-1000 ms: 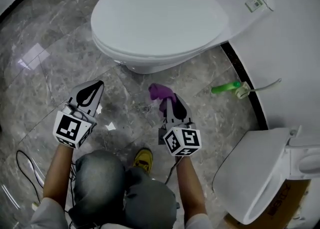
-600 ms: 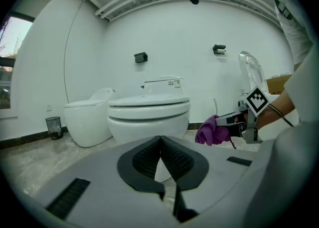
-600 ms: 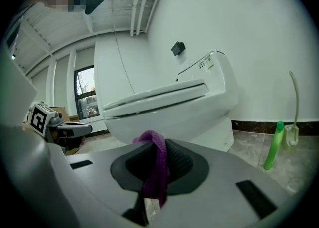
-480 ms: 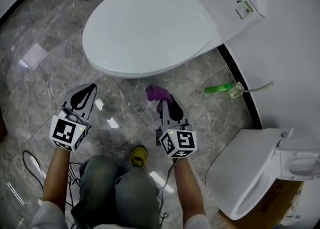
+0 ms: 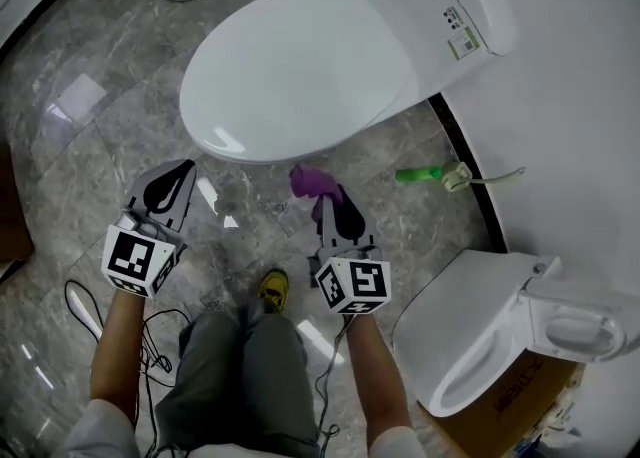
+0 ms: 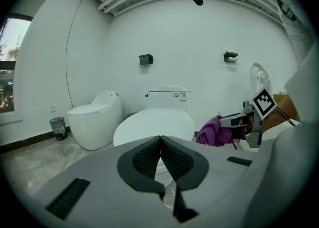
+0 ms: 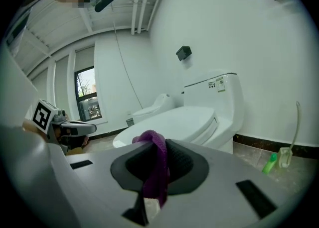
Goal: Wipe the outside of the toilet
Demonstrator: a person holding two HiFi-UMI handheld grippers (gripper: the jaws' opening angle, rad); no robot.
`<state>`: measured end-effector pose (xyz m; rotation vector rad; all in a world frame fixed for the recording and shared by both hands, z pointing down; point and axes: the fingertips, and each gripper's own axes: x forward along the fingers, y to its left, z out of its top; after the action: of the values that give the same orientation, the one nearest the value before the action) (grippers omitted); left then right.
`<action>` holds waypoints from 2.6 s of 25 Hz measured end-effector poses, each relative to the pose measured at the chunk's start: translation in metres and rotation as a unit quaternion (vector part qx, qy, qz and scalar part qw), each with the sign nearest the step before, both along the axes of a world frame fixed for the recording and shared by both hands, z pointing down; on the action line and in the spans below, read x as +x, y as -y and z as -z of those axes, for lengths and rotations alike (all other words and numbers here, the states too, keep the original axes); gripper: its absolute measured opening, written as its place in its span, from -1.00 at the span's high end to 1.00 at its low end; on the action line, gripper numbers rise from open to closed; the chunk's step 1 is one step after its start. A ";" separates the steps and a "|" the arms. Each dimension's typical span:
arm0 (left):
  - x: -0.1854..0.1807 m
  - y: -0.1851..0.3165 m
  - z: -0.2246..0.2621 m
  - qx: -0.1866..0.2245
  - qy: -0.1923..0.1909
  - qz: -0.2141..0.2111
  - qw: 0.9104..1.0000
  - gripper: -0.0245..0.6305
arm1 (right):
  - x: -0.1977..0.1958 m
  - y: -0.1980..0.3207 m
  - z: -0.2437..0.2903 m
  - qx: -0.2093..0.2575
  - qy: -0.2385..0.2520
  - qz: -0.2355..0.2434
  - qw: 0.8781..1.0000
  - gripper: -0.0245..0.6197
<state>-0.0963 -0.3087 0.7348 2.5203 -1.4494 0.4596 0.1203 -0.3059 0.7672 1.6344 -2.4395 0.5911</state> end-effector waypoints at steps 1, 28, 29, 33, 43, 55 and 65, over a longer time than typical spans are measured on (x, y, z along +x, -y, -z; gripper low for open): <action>0.001 0.001 0.012 -0.003 0.000 0.001 1.000 0.89 | -0.001 0.001 0.014 0.003 -0.004 0.004 1.000 0.75; -0.008 0.004 0.349 0.027 0.017 0.060 0.998 0.89 | -0.018 0.015 0.363 0.030 0.013 0.041 0.999 0.75; -0.008 0.002 0.360 0.029 0.018 0.061 0.998 0.89 | -0.018 0.016 0.374 0.031 0.013 0.042 0.999 0.75; -0.004 -0.003 0.398 0.040 0.011 0.068 0.997 0.89 | -0.017 0.019 0.414 0.041 0.021 0.044 0.998 0.75; -0.006 -0.024 0.488 0.078 -0.013 0.099 0.992 0.89 | -0.017 -0.005 0.484 0.036 0.051 0.040 0.997 0.75; -0.050 -0.099 0.567 0.116 -0.015 0.111 0.987 0.89 | -0.041 -0.076 0.568 0.069 0.050 0.039 0.996 0.75; -0.082 -0.164 0.612 0.145 -0.009 0.113 0.983 0.89 | -0.054 -0.142 0.613 0.095 0.047 0.023 0.994 0.75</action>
<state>-0.1778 -0.1447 0.1232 2.5132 -1.8898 0.1981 0.0659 -0.1636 0.1537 1.6458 -2.6670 0.4504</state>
